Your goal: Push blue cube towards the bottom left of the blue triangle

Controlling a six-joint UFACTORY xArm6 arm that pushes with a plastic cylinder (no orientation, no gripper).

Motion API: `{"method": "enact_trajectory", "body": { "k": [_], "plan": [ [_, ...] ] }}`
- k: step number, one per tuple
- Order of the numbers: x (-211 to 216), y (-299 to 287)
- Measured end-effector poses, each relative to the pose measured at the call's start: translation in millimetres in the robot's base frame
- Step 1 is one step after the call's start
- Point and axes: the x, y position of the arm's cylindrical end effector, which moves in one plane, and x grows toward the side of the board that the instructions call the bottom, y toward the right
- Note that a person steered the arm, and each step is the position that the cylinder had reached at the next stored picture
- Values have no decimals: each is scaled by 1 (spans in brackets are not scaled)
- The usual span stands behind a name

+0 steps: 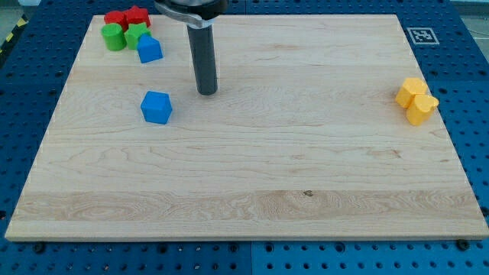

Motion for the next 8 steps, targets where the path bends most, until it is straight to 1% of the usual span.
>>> {"method": "enact_trajectory", "body": {
  "k": [3,6,7,8],
  "plan": [
    [26,0],
    [39,-5],
    [40,-24],
    [51,-27]
  ]
}}
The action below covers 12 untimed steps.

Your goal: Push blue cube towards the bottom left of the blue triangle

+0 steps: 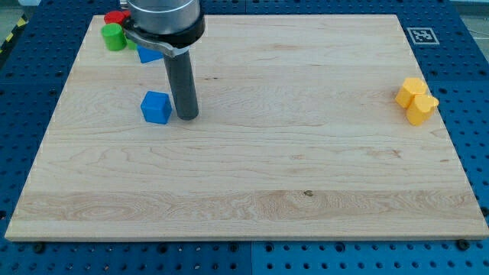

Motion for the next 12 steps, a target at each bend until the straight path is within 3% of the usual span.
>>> {"method": "enact_trajectory", "body": {
  "k": [6,10,12],
  "plan": [
    [7,-54],
    [-49,-54],
    [-14,-59]
  ]
}}
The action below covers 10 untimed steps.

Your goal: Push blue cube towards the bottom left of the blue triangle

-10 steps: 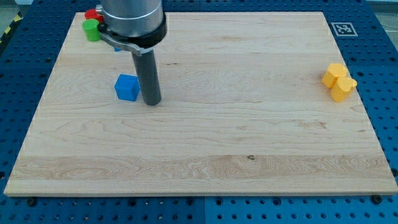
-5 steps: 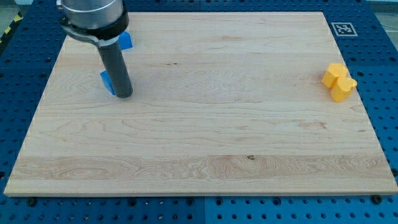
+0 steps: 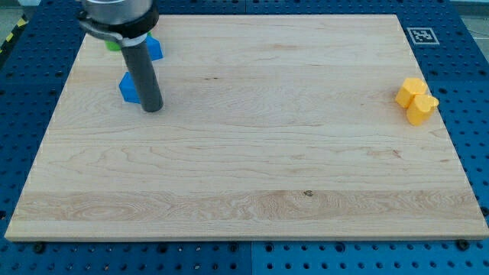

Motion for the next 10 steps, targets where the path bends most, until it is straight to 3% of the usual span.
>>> {"method": "enact_trajectory", "body": {
  "k": [3,5,7,10],
  "plan": [
    [-37,-25],
    [-12,-38],
    [-15,-61],
    [-60,-61]
  ]
}}
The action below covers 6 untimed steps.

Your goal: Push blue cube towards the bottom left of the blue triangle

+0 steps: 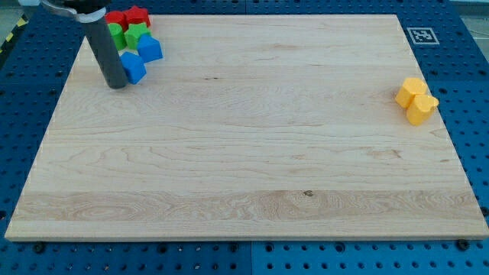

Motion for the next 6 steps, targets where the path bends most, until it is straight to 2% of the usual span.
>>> {"method": "enact_trajectory", "body": {
  "k": [3,6],
  "plan": [
    [0,5],
    [3,47]
  ]
}}
